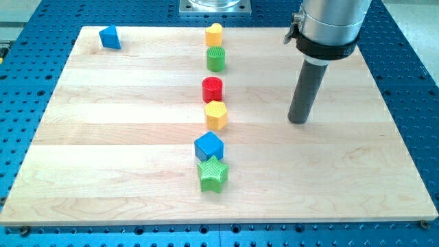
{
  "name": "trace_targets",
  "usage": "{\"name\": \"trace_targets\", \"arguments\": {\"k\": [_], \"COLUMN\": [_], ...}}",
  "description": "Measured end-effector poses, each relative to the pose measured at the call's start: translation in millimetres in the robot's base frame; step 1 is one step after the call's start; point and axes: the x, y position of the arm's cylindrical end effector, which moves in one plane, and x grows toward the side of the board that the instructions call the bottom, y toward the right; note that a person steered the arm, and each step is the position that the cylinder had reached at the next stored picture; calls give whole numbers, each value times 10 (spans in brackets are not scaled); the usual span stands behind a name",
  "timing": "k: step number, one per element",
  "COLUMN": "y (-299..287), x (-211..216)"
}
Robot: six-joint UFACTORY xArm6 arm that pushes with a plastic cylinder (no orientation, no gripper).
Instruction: Push the red circle vertically below the blue triangle
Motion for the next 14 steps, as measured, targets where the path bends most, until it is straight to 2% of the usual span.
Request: {"name": "trace_targets", "arguments": {"k": [3,4,5,6,7,8,9,10,13,14], "y": [0,-8,-293,-819,-1621,-1708,-2145,-2694,-3053,-2752], "x": [11,-427,-445,-564,-573,-533,-611,-310,-959,-976]}}
